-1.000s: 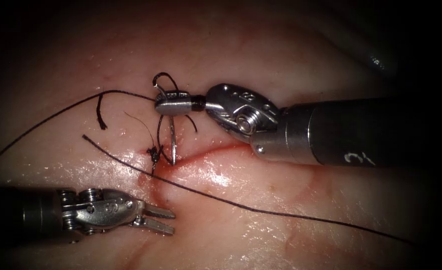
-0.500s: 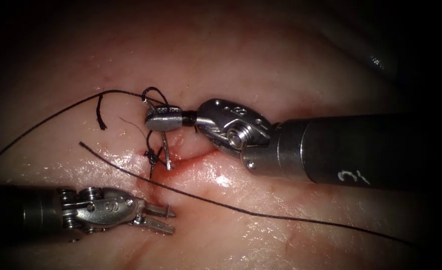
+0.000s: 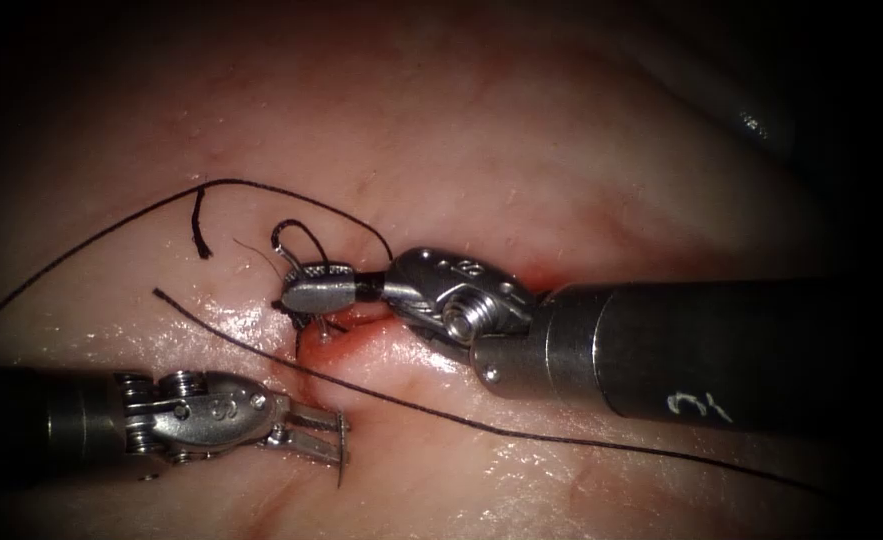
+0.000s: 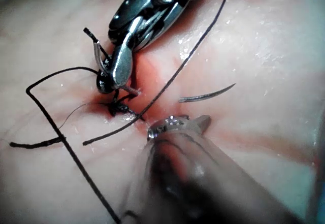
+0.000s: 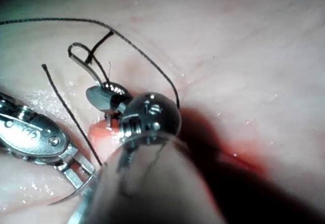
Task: Wound Closure
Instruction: With the right tool throw the needle through the bottom of the cut, towards the target
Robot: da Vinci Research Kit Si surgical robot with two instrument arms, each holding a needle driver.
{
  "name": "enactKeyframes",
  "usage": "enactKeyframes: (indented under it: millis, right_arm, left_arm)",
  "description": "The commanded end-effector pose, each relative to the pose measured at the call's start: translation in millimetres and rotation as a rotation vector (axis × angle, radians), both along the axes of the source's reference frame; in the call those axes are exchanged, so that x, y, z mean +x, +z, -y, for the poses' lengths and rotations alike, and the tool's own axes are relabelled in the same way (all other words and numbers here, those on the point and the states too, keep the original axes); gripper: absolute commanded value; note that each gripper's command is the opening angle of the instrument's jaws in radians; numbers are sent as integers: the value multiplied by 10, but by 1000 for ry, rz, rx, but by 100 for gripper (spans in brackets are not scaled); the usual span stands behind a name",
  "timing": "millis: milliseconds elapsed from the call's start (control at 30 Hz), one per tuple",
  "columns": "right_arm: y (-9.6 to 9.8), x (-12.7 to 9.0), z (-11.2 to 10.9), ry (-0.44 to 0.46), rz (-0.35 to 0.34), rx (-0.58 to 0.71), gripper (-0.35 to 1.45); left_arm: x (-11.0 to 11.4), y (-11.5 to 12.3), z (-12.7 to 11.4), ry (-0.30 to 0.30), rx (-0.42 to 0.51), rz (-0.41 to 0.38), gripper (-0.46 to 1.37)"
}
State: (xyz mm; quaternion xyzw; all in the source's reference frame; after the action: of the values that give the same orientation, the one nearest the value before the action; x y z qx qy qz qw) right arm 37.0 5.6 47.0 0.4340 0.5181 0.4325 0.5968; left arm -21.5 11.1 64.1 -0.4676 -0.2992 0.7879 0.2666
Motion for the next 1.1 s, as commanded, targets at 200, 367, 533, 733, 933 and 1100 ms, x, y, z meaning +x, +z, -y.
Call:
enactKeyframes:
  millis: [200,367,533,733,933,1100]
  right_arm:
    - [-2,0,10,-5,5,-9,-35]
    - [-4,-2,23,-12,13,8,-35]
    - [-1,-5,41,-29,25,31,-35]
    - [2,-15,55,-20,40,41,-35]
    - [0,-21,47,5,59,16,-35]
    - [6,-25,29,45,101,-85,26]
  left_arm:
    - [4,-2,-2,4,2,6,16]
    - [4,-4,-3,0,3,9,17]
    - [3,-8,-3,-3,3,10,20]
    - [3,-14,-5,-4,-5,19,19]
    - [3,-20,-3,1,-20,27,19]
    - [3,-25,0,0,-39,38,19]
